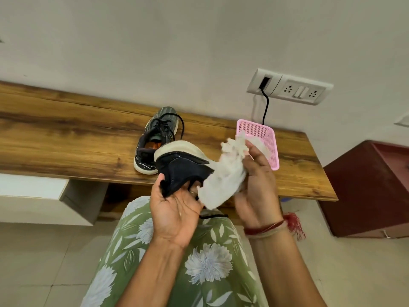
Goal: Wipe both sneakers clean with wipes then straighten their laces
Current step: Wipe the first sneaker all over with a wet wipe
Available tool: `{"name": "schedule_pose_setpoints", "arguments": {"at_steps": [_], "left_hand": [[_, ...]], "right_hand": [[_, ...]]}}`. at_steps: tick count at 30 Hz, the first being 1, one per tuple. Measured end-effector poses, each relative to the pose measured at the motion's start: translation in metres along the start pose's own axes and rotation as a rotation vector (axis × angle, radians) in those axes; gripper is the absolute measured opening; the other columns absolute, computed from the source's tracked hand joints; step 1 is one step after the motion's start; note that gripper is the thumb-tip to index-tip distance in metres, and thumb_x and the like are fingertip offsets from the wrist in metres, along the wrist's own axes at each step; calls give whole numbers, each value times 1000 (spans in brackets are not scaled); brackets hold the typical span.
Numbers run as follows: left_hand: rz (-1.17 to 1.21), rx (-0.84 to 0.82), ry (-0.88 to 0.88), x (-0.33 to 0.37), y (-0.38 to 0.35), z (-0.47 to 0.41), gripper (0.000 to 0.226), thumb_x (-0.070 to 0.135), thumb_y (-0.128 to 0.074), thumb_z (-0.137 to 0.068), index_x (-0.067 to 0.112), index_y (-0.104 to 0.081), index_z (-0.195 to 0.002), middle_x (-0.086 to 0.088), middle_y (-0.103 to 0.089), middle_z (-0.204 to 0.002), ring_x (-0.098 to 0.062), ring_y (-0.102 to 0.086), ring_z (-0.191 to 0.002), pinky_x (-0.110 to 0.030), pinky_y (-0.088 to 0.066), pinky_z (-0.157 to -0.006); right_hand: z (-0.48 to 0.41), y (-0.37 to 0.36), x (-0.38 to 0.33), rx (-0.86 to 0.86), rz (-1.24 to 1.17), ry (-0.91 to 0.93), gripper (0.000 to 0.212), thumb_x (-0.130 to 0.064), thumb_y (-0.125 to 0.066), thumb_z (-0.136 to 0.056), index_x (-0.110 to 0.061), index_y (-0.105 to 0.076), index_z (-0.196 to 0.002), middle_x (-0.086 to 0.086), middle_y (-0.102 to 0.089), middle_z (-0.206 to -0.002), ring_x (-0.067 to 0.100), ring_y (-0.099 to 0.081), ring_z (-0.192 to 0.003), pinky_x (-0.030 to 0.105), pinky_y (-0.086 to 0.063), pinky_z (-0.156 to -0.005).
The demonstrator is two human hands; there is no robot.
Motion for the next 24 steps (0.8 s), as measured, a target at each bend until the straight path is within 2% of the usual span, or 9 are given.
{"name": "schedule_pose_setpoints", "arguments": {"at_steps": [3,6,8,10,13,15,18,22,24], "left_hand": [[4,-44,23,-3,-2,0,56,44,-33,-94,17,-47,-140,-7,-66,-117,-30,-49,-129,-59,-32,-108],[22,-53,36,-6,-2,-1,52,44,-33,-94,19,-52,-135,-6,-68,-110,-30,-53,-126,-59,-35,-104],[32,-47,40,-7,-2,-1,51,44,-33,-94,19,-53,-134,-7,-66,-115,-30,-54,-125,-60,-37,-102],[34,-42,51,-9,-2,0,52,43,-34,-94,18,-53,-134,-8,-65,-120,-31,-55,-124,-60,-35,-103],[27,-39,69,-12,-2,1,51,44,-35,-93,17,-55,-132,-9,-66,-119,-31,-56,-121,-59,-34,-104],[15,-39,75,-15,-1,0,50,45,-34,-93,17,-58,-128,-8,-67,-117,-30,-58,-120,-57,-40,-99],[0,-46,90,-18,-2,0,52,46,-32,-94,16,-58,-127,-9,-62,-127,-29,-55,-124,-55,-42,-97],[-2,-54,103,-21,-4,1,53,45,-31,-94,17,-57,-131,-10,-56,-136,-30,-52,-127,-57,-35,-104],[-3,-54,101,-19,-4,0,55,46,-30,-95,16,-54,-134,-11,-56,-137,-30,-53,-126,-58,-32,-106]], "right_hand": [[-9,35,3,193,-102,-100,20,-2,-41,-95,-15,-56,-98,18,-63,-113,29,-63,-94,44,-51,-88],[-3,39,16,104,-204,-300,24,-17,-41,-98,-8,-63,-96,15,-67,-97,21,-67,-71,30,-56,-68],[1,37,18,16,-285,-401,29,-18,-43,-95,-5,-68,-90,12,-68,-95,20,-67,-73,32,-56,-70],[3,31,10,-34,-365,-402,22,-3,-53,-78,-6,-62,-98,11,-58,-109,22,-60,-88,39,-49,-88],[2,18,-2,-80,-401,-371,59,17,-41,-60,-4,-55,-113,14,-54,-112,24,-57,-92,44,-51,-87],[2,-1,-12,-120,-354,-318,64,21,-30,-65,-4,-56,-118,15,-58,-119,24,-55,-98,42,-50,-90],[-4,-29,-15,-194,-219,-163,52,25,-40,-66,-7,-61,-102,10,-63,-106,21,-59,-93,35,-51,-85],[-6,-24,-13,-170,361,179,29,15,-55,-81,-11,-65,-89,10,-67,-104,26,-62,-98,34,-53,-82],[-4,-18,-9,-186,479,212,24,10,-59,-82,-12,-68,-90,14,-68,-103,29,-63,-94,37,-53,-81]]}}
Point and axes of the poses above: each hand's wrist, its own z-axis away from the middle knuckle, its own y-axis out of the back of the hand, x = y × z, the point moved 9 cm from there along -z, towards the middle knuckle
